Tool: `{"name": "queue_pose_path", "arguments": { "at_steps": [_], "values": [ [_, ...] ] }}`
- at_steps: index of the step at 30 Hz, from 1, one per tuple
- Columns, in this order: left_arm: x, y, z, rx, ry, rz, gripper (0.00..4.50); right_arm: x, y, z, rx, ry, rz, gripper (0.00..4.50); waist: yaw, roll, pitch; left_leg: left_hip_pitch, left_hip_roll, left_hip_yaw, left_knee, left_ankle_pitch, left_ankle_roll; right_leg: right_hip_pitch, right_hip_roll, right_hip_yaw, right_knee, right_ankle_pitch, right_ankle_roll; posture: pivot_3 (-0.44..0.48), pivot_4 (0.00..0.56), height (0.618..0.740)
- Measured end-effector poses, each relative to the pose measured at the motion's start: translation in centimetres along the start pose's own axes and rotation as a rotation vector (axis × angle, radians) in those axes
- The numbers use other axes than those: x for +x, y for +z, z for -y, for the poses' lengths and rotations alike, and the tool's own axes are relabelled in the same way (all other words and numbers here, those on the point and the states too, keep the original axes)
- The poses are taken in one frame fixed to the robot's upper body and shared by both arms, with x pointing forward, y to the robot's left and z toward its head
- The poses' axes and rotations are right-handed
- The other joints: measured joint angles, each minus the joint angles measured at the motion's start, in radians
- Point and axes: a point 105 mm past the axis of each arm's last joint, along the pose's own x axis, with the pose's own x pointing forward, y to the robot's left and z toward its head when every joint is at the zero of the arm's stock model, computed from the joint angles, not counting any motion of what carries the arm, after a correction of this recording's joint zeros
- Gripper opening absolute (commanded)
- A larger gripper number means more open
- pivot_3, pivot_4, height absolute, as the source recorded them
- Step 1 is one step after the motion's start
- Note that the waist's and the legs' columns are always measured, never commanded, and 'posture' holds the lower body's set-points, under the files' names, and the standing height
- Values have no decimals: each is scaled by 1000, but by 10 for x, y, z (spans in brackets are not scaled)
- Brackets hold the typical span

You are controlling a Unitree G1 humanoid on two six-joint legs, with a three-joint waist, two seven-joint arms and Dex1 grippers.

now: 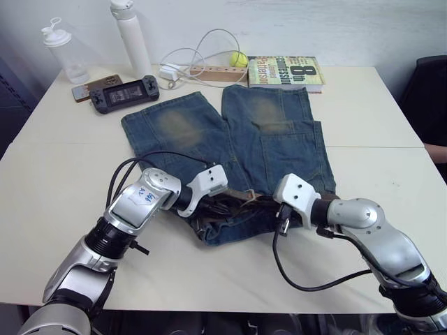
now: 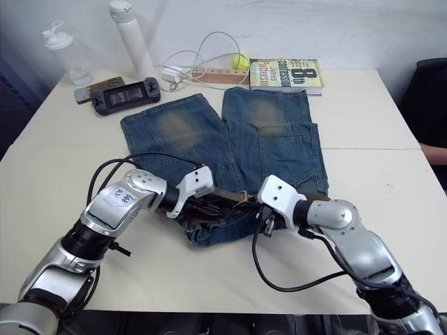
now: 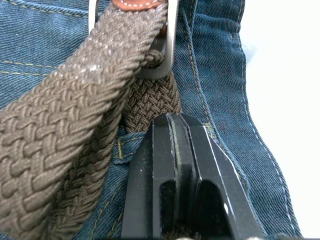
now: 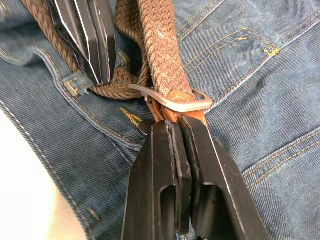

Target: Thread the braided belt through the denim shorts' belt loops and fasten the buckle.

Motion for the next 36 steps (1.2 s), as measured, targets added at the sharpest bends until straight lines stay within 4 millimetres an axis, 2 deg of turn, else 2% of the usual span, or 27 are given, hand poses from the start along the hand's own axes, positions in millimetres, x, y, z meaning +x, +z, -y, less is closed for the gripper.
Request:
{"name": "queue_pose_path", "arguments": {
  "at_steps": [9,15,19,21,23,27,33,36],
  "values": [
    [2,-2,1,10,0,9,0,-16,7,8,64,72,6,34,2,0,0,0,0,0,0,0,0,0,0,0,0,0,0,0,150,735],
    [4,-5,3,24,0,16,0,-30,2,13,163,169,-36,34,3,0,0,0,0,0,0,0,1,1,0,0,-1,0,0,0,150,735],
    [5,-5,5,38,1,22,0,-36,-2,22,348,214,-30,34,3,0,0,0,0,0,0,0,1,1,-1,0,-1,0,0,0,150,735],
    [6,-5,6,43,1,22,0,-39,-8,25,368,222,-47,34,5,0,0,0,0,0,0,-1,1,1,-1,-1,-1,0,0,0,150,735],
    [6,-5,6,44,5,24,0,-44,-13,35,304,187,-63,34,9,0,0,0,0,0,0,-1,2,1,-1,0,-2,0,0,0,150,735],
    [4,-8,6,40,19,23,0,-60,-19,64,27,72,-88,34,9,0,0,0,0,1,0,-1,2,1,-1,0,-2,0,0,0,150,735],
    [2,-12,5,39,28,12,0,-85,-16,82,-237,24,-86,34,-1,0,0,10,1,5,-3,-1,1,8,0,2,-2,0,0,0,150,735],
    [3,-12,5,45,25,11,0,-98,-26,82,-292,18,-141,34,1,-1,0,11,1,5,-3,-1,1,8,0,2,-3,0,0,0,150,735]
  ]
}}
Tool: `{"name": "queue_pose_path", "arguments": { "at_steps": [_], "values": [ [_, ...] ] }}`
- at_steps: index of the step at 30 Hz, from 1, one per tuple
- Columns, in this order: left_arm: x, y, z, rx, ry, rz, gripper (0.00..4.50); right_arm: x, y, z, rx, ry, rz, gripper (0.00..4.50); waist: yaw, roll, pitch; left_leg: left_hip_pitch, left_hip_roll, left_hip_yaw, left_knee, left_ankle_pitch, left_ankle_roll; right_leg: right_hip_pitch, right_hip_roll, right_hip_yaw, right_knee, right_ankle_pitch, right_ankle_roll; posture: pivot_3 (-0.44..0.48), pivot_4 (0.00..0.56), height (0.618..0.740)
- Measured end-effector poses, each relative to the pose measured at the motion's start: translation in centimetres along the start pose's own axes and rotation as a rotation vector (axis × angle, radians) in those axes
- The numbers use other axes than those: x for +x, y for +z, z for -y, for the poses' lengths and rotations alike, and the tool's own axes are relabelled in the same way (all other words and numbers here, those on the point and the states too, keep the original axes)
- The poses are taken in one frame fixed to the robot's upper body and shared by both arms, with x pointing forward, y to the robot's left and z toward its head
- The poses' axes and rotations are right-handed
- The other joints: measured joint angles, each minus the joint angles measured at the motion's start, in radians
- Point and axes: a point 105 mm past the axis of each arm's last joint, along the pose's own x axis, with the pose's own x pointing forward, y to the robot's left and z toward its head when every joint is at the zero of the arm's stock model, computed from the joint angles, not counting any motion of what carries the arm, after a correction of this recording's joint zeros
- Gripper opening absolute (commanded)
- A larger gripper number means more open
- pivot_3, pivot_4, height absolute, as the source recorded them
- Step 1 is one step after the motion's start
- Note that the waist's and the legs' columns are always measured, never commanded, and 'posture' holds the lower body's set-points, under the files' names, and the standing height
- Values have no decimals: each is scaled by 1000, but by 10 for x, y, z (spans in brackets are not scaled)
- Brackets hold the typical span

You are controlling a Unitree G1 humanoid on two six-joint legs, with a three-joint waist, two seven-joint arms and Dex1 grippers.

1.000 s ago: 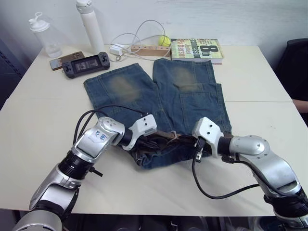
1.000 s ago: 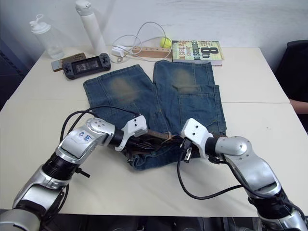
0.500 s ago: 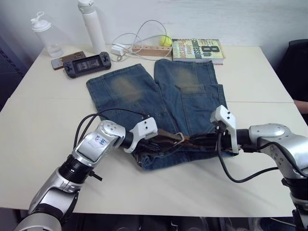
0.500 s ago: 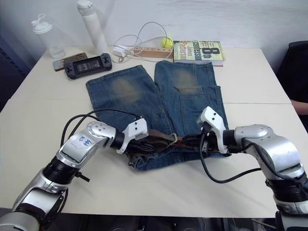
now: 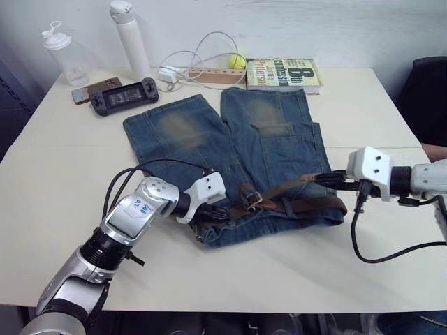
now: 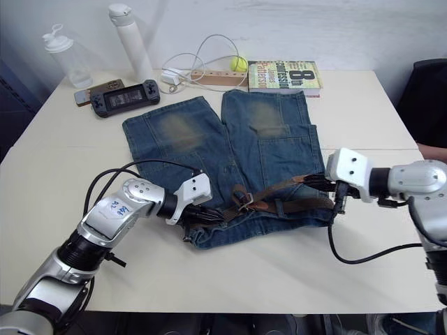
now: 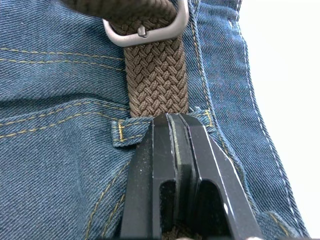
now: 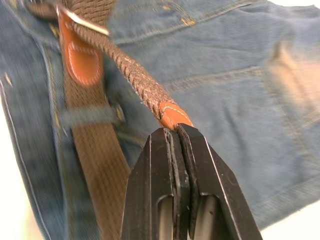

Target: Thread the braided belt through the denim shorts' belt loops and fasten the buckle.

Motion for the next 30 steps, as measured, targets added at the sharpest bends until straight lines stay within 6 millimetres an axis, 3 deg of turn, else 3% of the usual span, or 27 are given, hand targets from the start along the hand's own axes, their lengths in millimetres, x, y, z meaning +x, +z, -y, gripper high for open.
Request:
{"name": "queue_pose_path", "arguments": {
  "at_steps": [5,9,21,24,27,28,29,30],
  "values": [
    [0,0,0,8,-8,-4,0,-21,-44,-11,-7,-40,-142,34,0,0,0,1,0,2,0,0,0,0,0,1,0,0,0,0,150,735],
    [-1,-3,1,9,-13,-16,0,-32,-60,-13,-37,-89,-204,34,-4,0,0,3,1,4,0,0,0,0,0,3,0,0,0,0,150,735],
    [-8,-4,2,57,-46,-22,0,-20,-59,-16,-133,-165,-188,34,-4,1,-1,3,1,7,0,0,0,-1,1,5,0,0,0,0,150,735],
    [-14,-1,2,15,-61,11,951,-22,-52,-14,-104,-178,-162,940,-2,1,0,2,1,7,0,0,0,-2,1,5,0,0,0,0,150,735],
    [-29,8,2,-34,-83,76,2267,-32,-45,-7,-30,-197,-137,2332,0,1,0,2,1,6,0,0,0,-2,1,5,0,0,0,0,150,735],
    [-36,16,1,-32,-84,113,2886,-39,-42,-2,-4,-210,-135,3062,1,1,0,1,1,6,0,0,0,-2,0,4,0,0,0,0,150,735],
    [-40,21,0,-26,-83,128,3131,-41,-40,0,3,-216,-134,3323,2,1,0,1,1,6,0,0,0,-2,0,4,0,0,0,0,150,735],
    [-48,28,2,-26,-93,165,3602,-45,-35,4,49,-234,-106,3855,2,0,0,1,2,5,0,0,0,-2,0,4,0,0,0,0,150,735]
  ]
}}
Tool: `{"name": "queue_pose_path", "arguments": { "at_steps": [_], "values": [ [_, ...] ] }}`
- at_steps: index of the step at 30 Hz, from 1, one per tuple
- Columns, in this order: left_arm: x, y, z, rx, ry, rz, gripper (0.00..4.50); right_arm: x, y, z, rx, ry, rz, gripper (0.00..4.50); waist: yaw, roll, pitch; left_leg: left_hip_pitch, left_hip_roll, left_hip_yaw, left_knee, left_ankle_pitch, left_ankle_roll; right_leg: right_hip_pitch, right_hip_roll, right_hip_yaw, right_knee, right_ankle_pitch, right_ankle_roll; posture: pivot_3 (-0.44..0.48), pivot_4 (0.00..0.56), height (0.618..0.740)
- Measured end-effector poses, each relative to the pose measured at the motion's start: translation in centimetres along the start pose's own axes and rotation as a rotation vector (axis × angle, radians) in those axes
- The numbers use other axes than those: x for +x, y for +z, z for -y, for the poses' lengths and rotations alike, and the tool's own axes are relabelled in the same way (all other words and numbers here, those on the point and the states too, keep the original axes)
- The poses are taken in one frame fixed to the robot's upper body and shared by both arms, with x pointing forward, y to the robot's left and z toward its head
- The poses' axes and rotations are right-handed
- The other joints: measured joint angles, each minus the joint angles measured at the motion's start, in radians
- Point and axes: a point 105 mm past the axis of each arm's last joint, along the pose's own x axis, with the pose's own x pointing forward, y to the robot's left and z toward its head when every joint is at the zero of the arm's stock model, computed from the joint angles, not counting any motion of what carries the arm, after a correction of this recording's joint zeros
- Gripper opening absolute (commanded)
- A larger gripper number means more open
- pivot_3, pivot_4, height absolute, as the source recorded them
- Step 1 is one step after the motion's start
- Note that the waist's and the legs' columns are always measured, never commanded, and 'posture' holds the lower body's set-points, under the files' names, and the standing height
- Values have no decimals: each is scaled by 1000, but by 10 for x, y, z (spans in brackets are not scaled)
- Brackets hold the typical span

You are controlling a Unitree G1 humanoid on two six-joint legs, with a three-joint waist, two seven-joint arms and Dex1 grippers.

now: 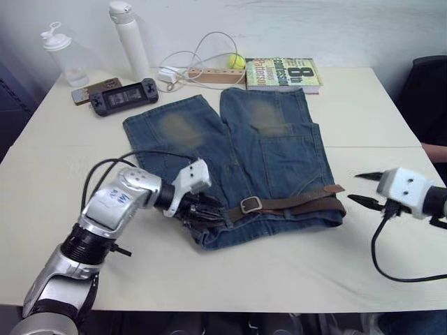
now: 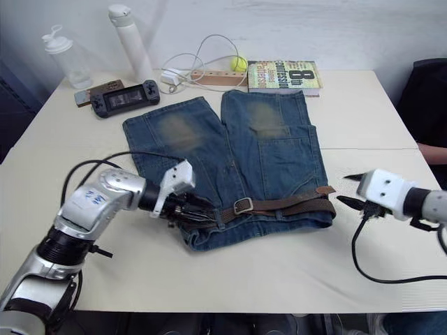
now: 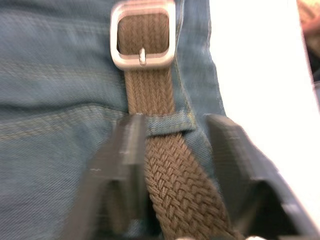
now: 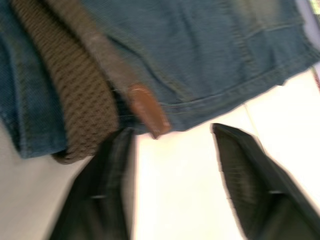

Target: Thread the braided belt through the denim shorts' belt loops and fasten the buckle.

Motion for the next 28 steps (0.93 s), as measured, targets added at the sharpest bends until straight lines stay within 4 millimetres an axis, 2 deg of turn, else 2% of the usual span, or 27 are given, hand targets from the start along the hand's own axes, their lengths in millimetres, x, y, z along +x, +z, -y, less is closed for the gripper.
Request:
{"name": "queue_pose_path", "arguments": {
  "at_steps": [1,2,4,6,10,12,13,16,18,20,28],
  "values": [
    [-8,7,3,4,-12,29,4119,-3,4,3,49,-10,23,4430,-2,0,0,0,0,0,0,0,0,0,0,0,0,0,0,0,150,735],
    [-18,12,7,6,-16,53,4429,-6,7,5,99,-19,41,4500,-4,0,0,0,1,0,0,0,0,0,0,0,0,0,0,0,150,735],
    [-43,17,11,-6,18,111,4477,-12,6,6,206,-36,69,4500,-6,0,0,1,2,0,-2,0,0,0,1,0,0,0,0,0,150,735],
    [-61,15,9,-38,84,184,4477,-14,0,4,302,-68,99,4500,-3,0,0,1,2,0,-2,0,0,1,0,-1,-1,0,0,0,150,735],
    [-88,-18,2,-147,281,263,4477,-16,-11,2,532,-149,176,4500,-1,0,0,1,1,-1,-1,0,0,1,0,-1,-2,0,0,0,150,735],
    [-103,-31,2,-169,374,293,4477,-20,-14,5,578,-197,200,4500,-2,0,0,1,1,-1,-2,-1,-1,1,0,0,-3,0,0,0,150,735],
    [-116,-46,3,-179,485,291,4477,-23,-19,7,597,-245,208,4500,-4,0,0,1,2,-1,-3,-1,-1,1,0,0,-4,0,0,0,150,735],
    [-129,-71,4,-185,650,328,4477,-22,-31,1,611,-291,190,4500,-1,0,0,2,1,0,-3,-2,0,1,-1,0,-5,0,0,0,150,735],
    [-128,-99,10,-224,755,338,4477,-14,-39,-9,618,-300,161,4500,-2,0,0,2,1,0,-3,-4,-1,1,-1,0,-5,0,0,0,150,735],
    [-126,-115,15,-238,805,322,4477,-8,-44,-14,651,-313,168,4500,-2,0,0,2,1,0,-3,-4,-1,1,-1,0,-4,0,0,0,150,735],
    [-122,-140,34,-255,917,356,4477,0,-46,-25,684,-316,208,4500,-2,1,-1,2,2,0,-3,-6,0,1,-1,0,-5,0,0,0,150,735]
  ]
}}
